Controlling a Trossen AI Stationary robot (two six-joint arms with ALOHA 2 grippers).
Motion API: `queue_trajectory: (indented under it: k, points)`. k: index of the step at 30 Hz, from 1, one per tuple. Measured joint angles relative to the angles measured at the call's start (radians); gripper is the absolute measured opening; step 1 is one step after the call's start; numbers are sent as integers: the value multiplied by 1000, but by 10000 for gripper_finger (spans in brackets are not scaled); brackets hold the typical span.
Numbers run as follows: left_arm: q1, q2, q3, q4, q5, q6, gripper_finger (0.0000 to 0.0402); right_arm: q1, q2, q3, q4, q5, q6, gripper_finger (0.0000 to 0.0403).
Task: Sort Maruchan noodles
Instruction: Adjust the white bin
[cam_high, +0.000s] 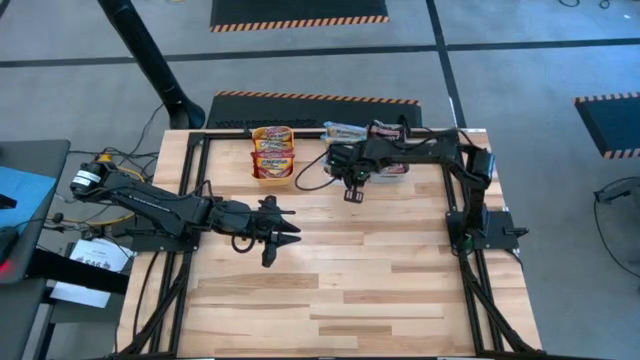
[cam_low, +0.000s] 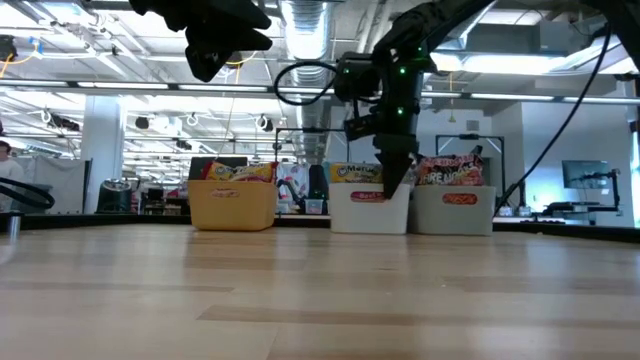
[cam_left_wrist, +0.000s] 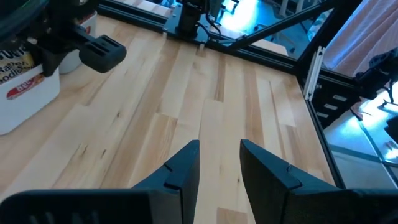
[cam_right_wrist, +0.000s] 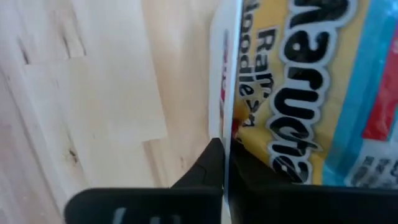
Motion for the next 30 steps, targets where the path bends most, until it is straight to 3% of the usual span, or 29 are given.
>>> queue_trajectory:
  k: [13, 30]
  points:
    - [0, 0, 0, -12, -14, 0, 102, 35, 0, -1, 61, -20, -193, 12]
    - [1, 0, 0, -15, -43, 9, 102, 10, 1, -2, 138, -16, -256, 12]
